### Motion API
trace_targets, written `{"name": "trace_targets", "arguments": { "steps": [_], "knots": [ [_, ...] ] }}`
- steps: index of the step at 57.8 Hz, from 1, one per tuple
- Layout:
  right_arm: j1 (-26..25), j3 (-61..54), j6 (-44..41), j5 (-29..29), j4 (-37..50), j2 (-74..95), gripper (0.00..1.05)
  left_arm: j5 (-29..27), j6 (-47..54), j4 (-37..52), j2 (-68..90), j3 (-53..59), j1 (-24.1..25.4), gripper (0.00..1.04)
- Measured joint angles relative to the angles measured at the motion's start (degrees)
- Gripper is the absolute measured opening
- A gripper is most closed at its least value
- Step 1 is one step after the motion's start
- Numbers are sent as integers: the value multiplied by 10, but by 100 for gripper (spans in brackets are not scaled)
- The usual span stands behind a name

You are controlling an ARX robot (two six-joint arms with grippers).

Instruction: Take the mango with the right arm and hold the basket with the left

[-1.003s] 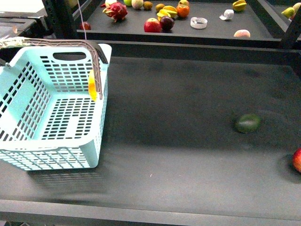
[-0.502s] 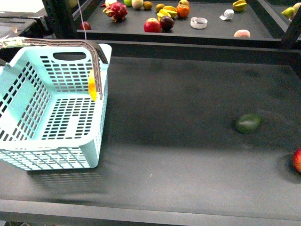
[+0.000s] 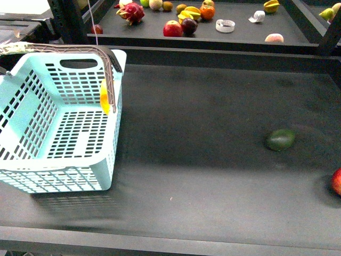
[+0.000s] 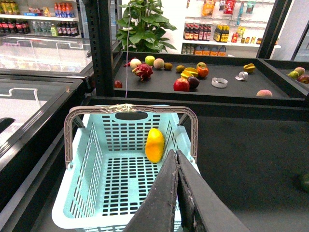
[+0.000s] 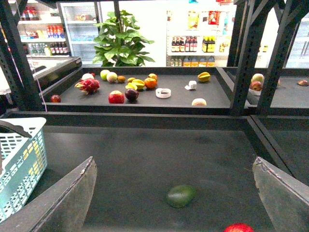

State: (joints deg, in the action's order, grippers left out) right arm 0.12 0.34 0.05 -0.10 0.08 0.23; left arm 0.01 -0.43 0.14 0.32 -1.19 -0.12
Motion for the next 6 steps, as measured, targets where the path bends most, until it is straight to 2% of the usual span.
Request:
{"name": "trace_targets", "arguments": {
  "steps": [6],
  "knots": [
    [0,0,0,0,0,0,96,0,0,0,0,0,0,2]
  ]
}}
